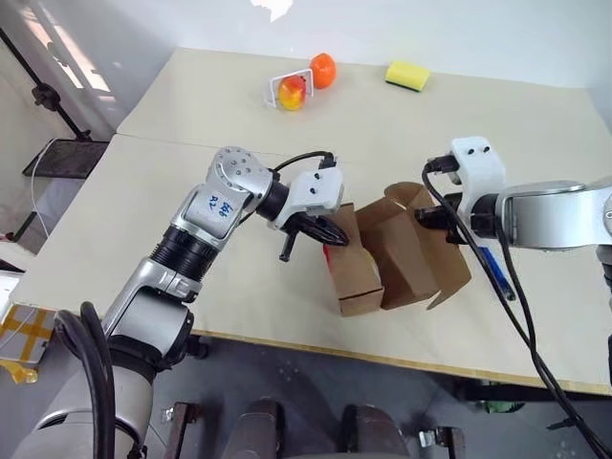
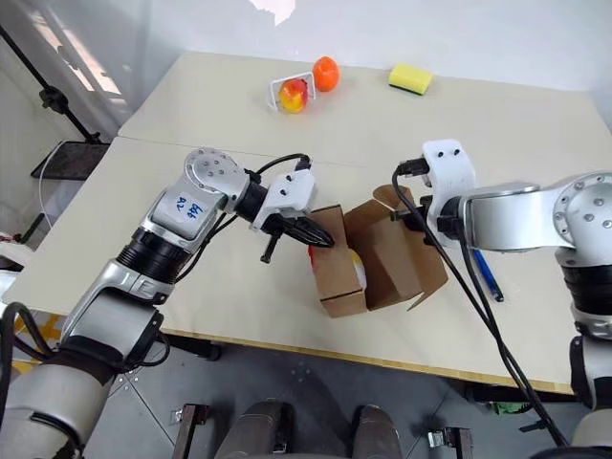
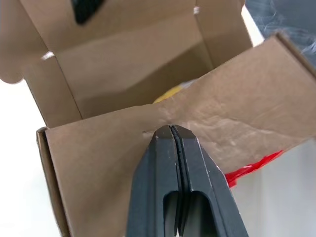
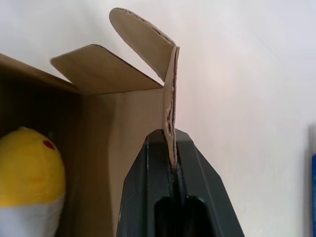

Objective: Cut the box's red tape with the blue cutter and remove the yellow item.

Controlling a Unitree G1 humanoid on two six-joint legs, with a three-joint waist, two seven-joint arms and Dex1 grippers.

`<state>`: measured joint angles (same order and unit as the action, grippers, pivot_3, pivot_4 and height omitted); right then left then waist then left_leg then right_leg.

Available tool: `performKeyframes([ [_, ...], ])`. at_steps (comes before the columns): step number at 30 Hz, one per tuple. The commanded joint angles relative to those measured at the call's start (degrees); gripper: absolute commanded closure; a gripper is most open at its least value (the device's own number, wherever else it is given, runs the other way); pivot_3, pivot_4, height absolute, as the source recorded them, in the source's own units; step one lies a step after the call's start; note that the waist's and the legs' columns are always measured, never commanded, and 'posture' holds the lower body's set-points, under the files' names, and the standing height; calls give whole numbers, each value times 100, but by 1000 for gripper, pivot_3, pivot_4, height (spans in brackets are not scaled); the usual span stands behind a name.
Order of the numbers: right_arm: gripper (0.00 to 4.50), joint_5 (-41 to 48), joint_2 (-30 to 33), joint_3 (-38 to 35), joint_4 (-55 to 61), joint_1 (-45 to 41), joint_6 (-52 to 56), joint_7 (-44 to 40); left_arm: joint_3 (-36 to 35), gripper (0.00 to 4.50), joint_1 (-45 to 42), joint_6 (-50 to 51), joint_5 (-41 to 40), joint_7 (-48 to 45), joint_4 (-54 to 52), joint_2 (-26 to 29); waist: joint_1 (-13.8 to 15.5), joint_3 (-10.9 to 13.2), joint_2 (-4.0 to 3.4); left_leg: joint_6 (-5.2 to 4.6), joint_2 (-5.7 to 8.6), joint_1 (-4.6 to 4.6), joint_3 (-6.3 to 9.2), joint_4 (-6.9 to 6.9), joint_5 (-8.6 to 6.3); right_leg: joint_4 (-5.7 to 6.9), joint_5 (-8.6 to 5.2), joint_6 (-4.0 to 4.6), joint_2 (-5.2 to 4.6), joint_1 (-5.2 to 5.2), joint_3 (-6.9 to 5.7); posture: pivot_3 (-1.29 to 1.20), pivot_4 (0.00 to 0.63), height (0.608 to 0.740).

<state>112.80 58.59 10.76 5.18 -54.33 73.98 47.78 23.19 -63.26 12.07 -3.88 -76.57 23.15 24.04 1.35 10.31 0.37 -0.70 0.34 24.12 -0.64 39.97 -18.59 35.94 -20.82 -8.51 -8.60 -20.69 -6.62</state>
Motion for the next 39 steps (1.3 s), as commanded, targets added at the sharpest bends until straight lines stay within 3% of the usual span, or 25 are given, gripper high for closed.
performKeyframes([
  [1, 4482, 20, 380, -356, 112, -222, 80, -519, 185, 4500, 164, -122, 380, 4, 135, 129, 9, 0, 0, 0, 0, 0, 0, 1, 0, 0, 0, 0, 0, 1, 0, 0, 150, 740],
  [9, 4482, 20, 952, -574, -172, 165, 182, -1396, 172, 4500, 449, -135, 530, 190, 96, 204, 34, -1, -1, -1, 4, -6, 5, 7, 0, 0, 0, 0, -4, 15, -2, 0, 150, 740],
  [14, 4482, 20, 866, -761, -192, 481, 130, -1540, 69, 4500, 597, -258, 666, 439, 195, 123, 26, 0, 0, -1, 3, -4, 4, 6, 0, 0, 0, 0, -3, 11, -4, 0, 150, 740],
  [22, 4482, 20, 129, -856, 225, 1991, -357, -1092, -114, 4500, 587, -493, 780, 836, 782, -234, 27, 0, 1, -1, 8, 5, 11, 7, 0, 4, 0, 0, -7, 7, -16, 0, 150, 740],
  [26, 4482, -86, 134, -724, 457, 1922, -687, -754, -238, 4500, 537, -446, 721, 852, 944, -296, -9, 0, 0, 0, 4, 3, 2, 5, 0, 4, 0, 0, -6, 2, -15, 0, 150, 740],
  [30, 4482, -913, -22, -1038, 675, 1931, -989, -1262, -401, 4500, 569, -366, 652, 855, 970, -319, -11, 0, 0, 3, -1, -1, 0, 6, 2, 5, 0, 0, -1, 2, -15, 0, 150, 740],
  [33, 3841, -1183, 79, -1102, 694, 1965, -823, -1731, -517, 4500, 581, -236, 605, 900, 955, -346, 3, 0, 0, 3, 1, 0, 1, 6, 2, 5, 0, 0, -2, 2, -14, 0, 150, 740],
  [37, 2520, -1894, 260, -1342, 802, 1912, -757, -2652, -776, 3664, 564, -188, 510, 942, 963, -267, 17, 0, 0, 2, 5, 3, 3, 5, 2, 5, 0, 0, -4, 1, -16, 0, 150, 740],
  [39, 1769, -2383, 460, -1423, 823, 1940, -719, -3206, -903, 3021, 530, -63, 420, 856, 925, -165, 14, 0, 0, 2, 5, 3, 3, 5, 1, 4, 0, 0, -4, 1, -16, 0, 150, 740],
])
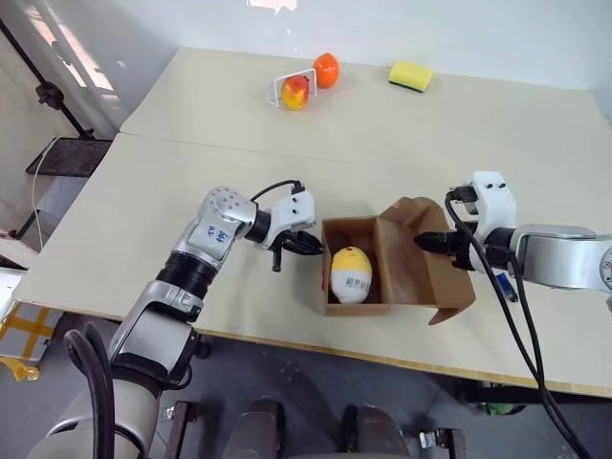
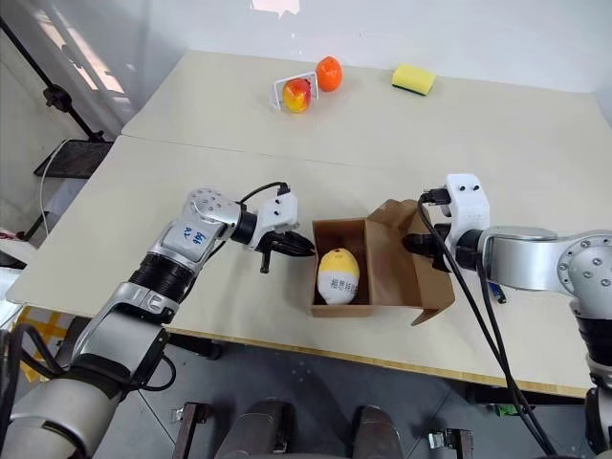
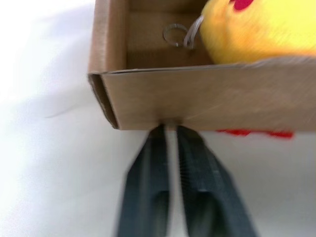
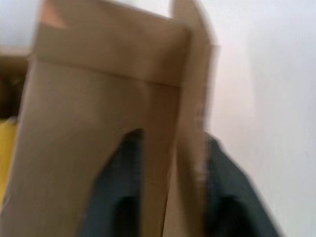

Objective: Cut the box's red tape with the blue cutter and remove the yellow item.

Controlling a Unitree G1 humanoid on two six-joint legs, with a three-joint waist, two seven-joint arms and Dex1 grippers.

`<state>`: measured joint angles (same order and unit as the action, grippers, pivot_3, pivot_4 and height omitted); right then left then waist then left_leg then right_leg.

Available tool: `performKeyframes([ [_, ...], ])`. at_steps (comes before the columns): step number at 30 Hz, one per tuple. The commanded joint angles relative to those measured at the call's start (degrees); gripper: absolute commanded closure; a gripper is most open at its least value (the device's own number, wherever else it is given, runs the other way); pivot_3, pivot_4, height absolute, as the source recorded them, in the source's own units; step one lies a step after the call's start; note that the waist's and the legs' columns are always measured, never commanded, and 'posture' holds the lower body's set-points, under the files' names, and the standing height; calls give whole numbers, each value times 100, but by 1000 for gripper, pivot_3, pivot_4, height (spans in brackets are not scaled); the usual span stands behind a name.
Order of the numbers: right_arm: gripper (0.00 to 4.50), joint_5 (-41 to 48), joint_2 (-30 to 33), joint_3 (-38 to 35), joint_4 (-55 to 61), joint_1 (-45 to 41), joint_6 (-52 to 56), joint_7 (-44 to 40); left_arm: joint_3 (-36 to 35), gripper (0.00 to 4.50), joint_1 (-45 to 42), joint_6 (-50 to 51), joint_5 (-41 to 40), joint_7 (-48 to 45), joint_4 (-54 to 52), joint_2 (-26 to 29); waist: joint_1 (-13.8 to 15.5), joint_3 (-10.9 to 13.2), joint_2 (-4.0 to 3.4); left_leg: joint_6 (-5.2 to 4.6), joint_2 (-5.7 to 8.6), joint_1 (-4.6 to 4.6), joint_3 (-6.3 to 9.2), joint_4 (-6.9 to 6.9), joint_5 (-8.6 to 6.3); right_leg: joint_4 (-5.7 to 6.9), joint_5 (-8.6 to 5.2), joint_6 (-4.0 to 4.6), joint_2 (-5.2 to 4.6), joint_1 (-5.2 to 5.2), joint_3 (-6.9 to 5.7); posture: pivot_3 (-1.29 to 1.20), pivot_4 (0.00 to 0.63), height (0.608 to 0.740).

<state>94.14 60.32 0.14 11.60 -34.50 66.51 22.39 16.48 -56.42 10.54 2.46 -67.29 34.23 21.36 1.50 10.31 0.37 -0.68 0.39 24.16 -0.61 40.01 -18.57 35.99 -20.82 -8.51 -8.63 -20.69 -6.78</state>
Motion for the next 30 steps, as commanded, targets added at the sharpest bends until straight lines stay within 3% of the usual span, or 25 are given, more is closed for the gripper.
performKeyframes([
  [1, 1471, -674, 360, -430, 188, -21, 44, -892, -302, 2754, -164, 136, -275, -114, -221, 151, -3, 0, 0, 0, 0, -1, 0, -1, 0, 0, 0, 0, 0, 0, 0, 0, 150, 740],
  [5, 149, -1398, 742, -786, 270, 206, -74, -2090, -571, 1584, -300, 319, -496, -272, -406, 436, -11, 0, 0, 0, -1, -1, -2, -1, 0, 1, 0, 0, 2, -2, 0, 0, 150, 740],
  [10, 0, -2361, 1209, -1192, 406, 670, -359, -3587, -800, 114, -641, 551, -806, -305, -770, 476, 5, 0, 0, 0, 0, -2, -3, 0, 0, 1, 0, 0, 1, 0, 3, 0, 150, 740],
  [13, 0, -2903, 1499, -1621, 433, 1029, -642, -4490, -826, 49, -825, 365, -869, -68, -1060, 219, 32, 0, 0, -1, 3, -1, 2, 3, 0, 1, 0, -1, -1, 3, 2, 0, 150, 740],
  [17, 0, -3328, 1744, -2418, 664, 1607, -915, -5774, -49, 49, -653, 463, -812, -538, -1685, -250, 53, 0, 0, -4, 12, -2, 2, -2, -3, 0, 1, -2, -6, 5, 3, 0, 150, 740],
  [24, 0, -3273, 1444, -3473, 1380, 2104, -538, -6116, 1091, 49, -613, 298, 82, -870, -1360, -96, -41, 0, -1, 3, 26, -15, -10, -3, 2, 4, 1, -2, 5, 6, 13, 0, 150, 740],
  [29, 0, -3552, 1211, -3708, 1583, 2469, -499, -6078, 1325, 49, -797, 102, 373, -895, -889, -175, 22, 0, -1, 1, 29, -30, -14, 3, 4, 9, 1, -2, 1, 18, 25, 0, 150, 740],
  [30, 0, -3549, 1120, -3738, 1644, 2497, -498, -6010, 1345, 225, -867, 34, 440, -816, -677, -252, 24, 0, 0, -1, 33, -30, -11, 4, 4, 9, 1, -2, -3, 20, 24, 0, 150, 740],
])
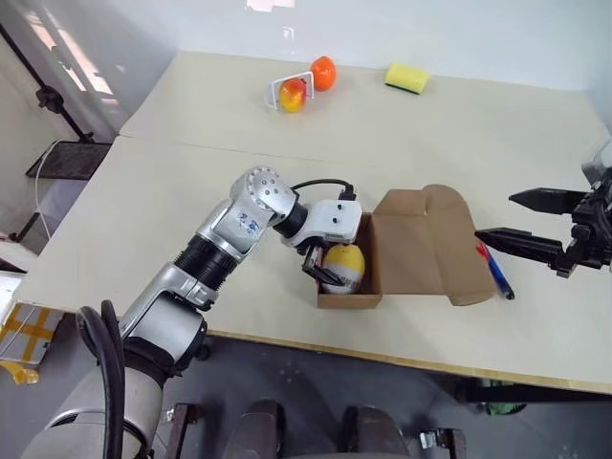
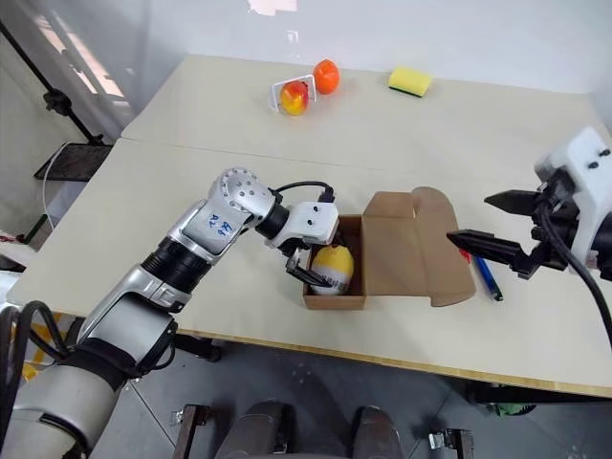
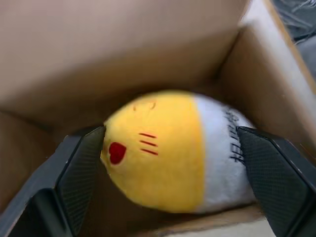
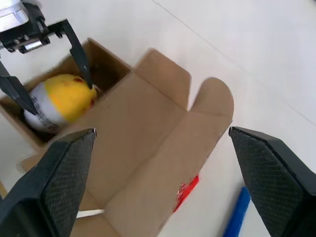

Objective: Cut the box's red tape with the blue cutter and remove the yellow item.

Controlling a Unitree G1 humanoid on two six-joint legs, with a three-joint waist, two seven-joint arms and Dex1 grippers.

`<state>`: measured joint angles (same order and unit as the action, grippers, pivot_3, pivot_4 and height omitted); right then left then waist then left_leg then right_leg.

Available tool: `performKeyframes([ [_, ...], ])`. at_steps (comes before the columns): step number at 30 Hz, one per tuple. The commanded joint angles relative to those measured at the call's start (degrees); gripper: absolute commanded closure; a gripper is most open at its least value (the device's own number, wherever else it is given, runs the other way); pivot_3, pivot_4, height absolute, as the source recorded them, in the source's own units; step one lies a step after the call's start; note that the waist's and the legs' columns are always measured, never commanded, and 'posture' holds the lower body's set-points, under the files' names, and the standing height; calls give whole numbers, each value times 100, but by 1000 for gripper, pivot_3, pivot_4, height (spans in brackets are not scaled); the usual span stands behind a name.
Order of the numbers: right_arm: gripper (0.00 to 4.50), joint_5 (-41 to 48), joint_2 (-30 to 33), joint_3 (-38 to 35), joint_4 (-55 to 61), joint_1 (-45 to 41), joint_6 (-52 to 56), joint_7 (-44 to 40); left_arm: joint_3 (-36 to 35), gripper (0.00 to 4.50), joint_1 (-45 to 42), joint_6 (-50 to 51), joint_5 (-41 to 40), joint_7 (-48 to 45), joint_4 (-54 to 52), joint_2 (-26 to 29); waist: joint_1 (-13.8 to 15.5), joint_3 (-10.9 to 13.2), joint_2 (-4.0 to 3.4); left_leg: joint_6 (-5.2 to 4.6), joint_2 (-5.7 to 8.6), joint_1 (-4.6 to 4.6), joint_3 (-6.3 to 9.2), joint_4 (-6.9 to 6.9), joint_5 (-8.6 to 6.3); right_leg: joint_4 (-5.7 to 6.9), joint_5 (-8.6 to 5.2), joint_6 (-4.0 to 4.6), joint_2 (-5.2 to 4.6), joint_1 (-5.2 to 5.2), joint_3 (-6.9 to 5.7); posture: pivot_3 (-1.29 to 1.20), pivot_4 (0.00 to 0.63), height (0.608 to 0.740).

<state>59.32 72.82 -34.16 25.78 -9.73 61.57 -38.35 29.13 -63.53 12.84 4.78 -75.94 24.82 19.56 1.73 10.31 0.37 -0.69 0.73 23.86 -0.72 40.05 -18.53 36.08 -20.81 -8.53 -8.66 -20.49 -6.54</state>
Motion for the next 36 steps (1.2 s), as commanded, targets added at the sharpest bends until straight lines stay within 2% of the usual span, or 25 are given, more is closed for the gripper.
performKeyframes([
  [1, 0, -104, -221, -337, 262, 69, -9, 125, 96, 424, -285, -306, 312, 239, 535, -186, 4, 0, 0, 0, 1, 0, 0, 0, 0, 0, 0, 0, -1, 0, 0, 0, 150, 740],
  [2, 0, -117, -293, -363, 302, 103, 14, 176, 71, 582, -385, -353, 324, 288, 719, -269, 19, 0, 1, 0, 1, 0, 2, 0, 0, 0, 0, 0, -1, 1, -1, 0, 150, 740],
  [9, 0, -215, -430, -559, 465, 281, 70, 96, -152, 2701, -530, -413, 228, 160, 955, -320, -27, 0, 0, 0, 2, -2, 2, -7, 0, 0, 0, 0, 1, -1, -3, 0, 150, 740],
  [14, 0, -330, -451, -658, 489, 376, -149, -274, -548, 4110, -571, -57, -175, 9, 751, -355, -20, 0, 1, -1, 3, -3, 2, -3, 1, 5, 0, 0, 0, -1, 0, 0, 150, 740],
  [16, 0, -415, -413, -664, 444, 400, -273, -480, -930, 4463, -616, 334, -586, -71, 570, -386, -20, 0, 1, -1, 3, -2, 2, -3, 1, 5, 0, 0, 0, -2, 0, 0, 150, 740],
  [22, 0, -687, -215, -408, 137, 167, -510, -789, -1820, 4496, -637, 931, -1371, 161, 275, -409, -22, 0, 0, -1, 4, -2, 5, -3, 1, 5, 0, 0, -2, -2, 1, 0, 150, 740],
  [25, 0, -754, -170, -289, 31, 45, -591, -932, -2207, 4496, -711, 1107, -1462, 647, 186, -286, -25, 0, 0, -1, 3, -5, 8, -3, 1, 7, 0, 0, -2, -1, 2, 0, 150, 740],
  [30, 0, -892, -143, -39, -179, -203, -859, -1271, -2333, 4496, -558, 941, -818, 1784, 334, 460, -60, 1, 1, -1, 1, -30, 11, -16, 1, 14, 0, 0, -1, -2, 30, 0, 150, 740],
  [36, 0, -1173, -326, 649, -864, -762, -1707, -2068, -2215, 4496, 412, 1412, -341, 2090, -201, 1616, -94, 1, 1, -1, -1, -63, 3, -27, 1, 39, 0, 0, -2, 1, 49, 0, 150, 740],
])
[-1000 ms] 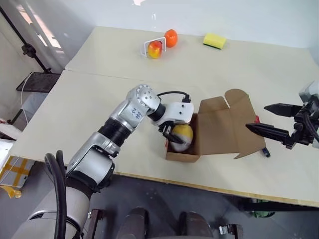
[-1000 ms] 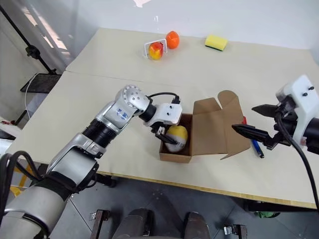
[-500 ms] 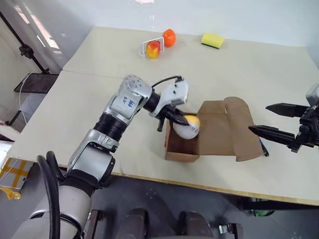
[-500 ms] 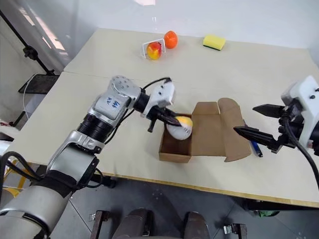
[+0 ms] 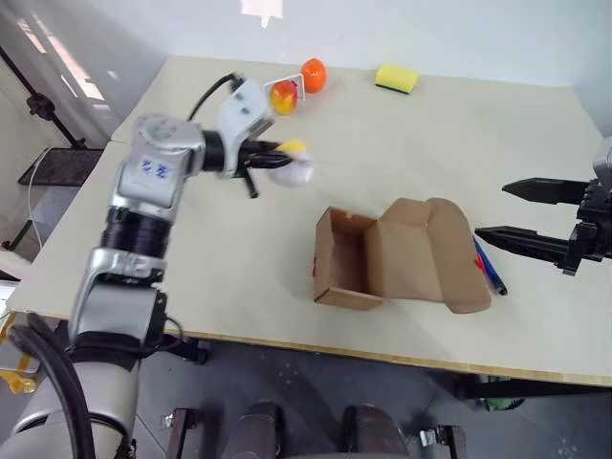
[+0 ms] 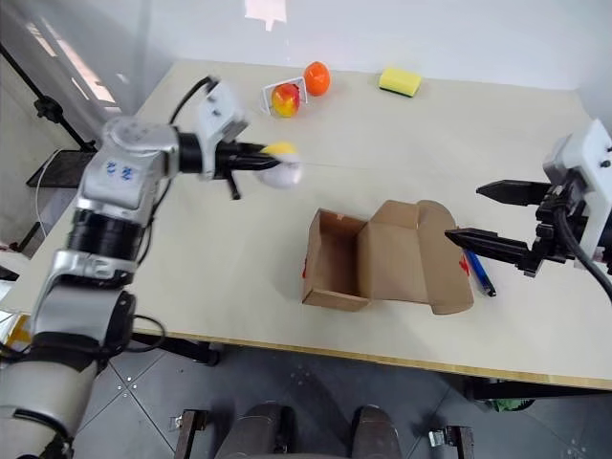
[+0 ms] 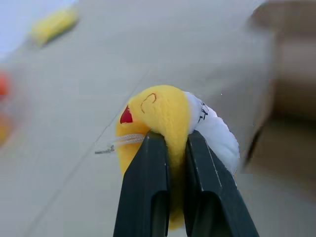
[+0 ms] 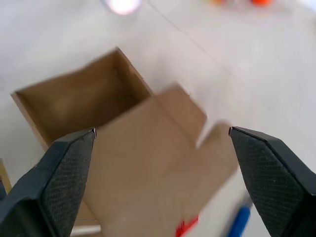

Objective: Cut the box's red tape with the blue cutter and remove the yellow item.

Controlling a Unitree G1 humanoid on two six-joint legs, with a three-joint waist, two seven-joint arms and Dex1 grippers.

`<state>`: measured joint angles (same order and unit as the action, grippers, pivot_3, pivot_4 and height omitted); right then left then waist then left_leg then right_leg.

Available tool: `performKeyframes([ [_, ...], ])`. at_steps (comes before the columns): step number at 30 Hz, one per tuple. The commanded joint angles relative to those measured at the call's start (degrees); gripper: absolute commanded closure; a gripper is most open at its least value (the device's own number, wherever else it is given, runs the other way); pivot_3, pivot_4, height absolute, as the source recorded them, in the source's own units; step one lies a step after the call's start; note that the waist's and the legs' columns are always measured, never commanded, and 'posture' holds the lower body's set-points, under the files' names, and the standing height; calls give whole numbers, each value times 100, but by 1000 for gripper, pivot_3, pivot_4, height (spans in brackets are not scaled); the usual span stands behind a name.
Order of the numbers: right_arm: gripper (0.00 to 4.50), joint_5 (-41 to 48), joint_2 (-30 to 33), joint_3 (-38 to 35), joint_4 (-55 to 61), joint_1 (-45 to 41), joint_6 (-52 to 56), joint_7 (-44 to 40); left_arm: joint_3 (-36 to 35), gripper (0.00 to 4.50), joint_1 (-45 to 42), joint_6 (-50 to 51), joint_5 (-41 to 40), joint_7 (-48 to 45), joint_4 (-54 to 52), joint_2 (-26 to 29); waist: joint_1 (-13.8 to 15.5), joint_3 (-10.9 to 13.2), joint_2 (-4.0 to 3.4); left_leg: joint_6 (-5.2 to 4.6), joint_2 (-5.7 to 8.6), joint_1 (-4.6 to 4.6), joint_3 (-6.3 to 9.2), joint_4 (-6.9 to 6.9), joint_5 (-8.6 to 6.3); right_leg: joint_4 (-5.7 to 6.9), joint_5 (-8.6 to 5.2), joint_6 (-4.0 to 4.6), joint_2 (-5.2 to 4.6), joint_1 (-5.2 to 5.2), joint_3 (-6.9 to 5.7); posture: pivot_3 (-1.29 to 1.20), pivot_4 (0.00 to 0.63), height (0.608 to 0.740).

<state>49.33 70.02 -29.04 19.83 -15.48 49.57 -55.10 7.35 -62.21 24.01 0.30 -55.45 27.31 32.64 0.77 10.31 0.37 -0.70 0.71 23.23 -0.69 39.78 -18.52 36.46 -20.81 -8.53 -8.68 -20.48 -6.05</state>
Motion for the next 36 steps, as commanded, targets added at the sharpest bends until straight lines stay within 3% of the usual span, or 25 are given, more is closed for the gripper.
performKeyframes([
  [1, 0, -252, -109, 246, -415, -249, -717, -564, -52, 4496, 497, 377, 146, 38, -605, 494, -1, 3, 6, 0, 0, 1, 0, 2, 0, 1, 0, 0, 0, 0, 0, 0, 150, 740],
  [3, 0, -451, -202, 492, -771, -406, -1084, -872, -113, 4496, 802, 522, 202, 148, -804, 760, 0, 6, 11, 0, -1, 3, 3, 5, 0, 2, 0, 0, 0, -2, 0, 0, 150, 740],
  [4, 0, -537, -236, 598, -931, -482, -1233, -992, -176, 3781, 911, 560, 194, 217, -879, 847, 14, 7, 12, 0, 0, 5, 4, 6, 0, 2, 0, 0, 0, -2, 0, 0, 150, 740],
  [16, 0, -1290, -564, 1424, -2230, -1624, -2121, -1672, -971, 139, 1416, 879, -192, 528, -1364, 1519, 9, 7, 12, 1, -35, 8, 1, 14, -1, 3, 0, 0, 2, -4, -2, 0, 150, 740],
  [24, 0, -1545, -566, 1506, -2513, -1806, -2203, -1874, -1165, 44, 1524, 661, -444, 396, -1085, 1708, -18, 7, 12, 1, -35, 7, -4, 15, -1, 5, 0, 0, 2, -5, -1, 0, 150, 740],
  [28, 0, -1679, -514, 1362, -2808, -1717, -2486, -2095, -2064, 44, 1891, 883, -1495, 429, -1924, 1282, -44, 8, 13, 1, -35, 9, -1, 15, -2, 6, 0, 0, 0, -6, 0, 0, 150, 740],
  [32, 0, -2237, -414, 1532, -3566, -1230, -3565, -2669, -3029, 44, 2926, 1150, -2767, 213, -3031, 768, -73, 7, 12, 2, -35, 8, 5, 16, -2, 4, 0, 0, -3, -2, 0, 0, 150, 740],
  [36, 0, -2813, -377, 1860, -4428, -1103, -4558, -3096, -3058, 44, 4362, 172, -2842, -504, -3244, 690, -127, 8, 7, 5, -37, -17, -16, -7, -5, 3, 0, 0, -2, 3, 7, 0, 150, 740],
])
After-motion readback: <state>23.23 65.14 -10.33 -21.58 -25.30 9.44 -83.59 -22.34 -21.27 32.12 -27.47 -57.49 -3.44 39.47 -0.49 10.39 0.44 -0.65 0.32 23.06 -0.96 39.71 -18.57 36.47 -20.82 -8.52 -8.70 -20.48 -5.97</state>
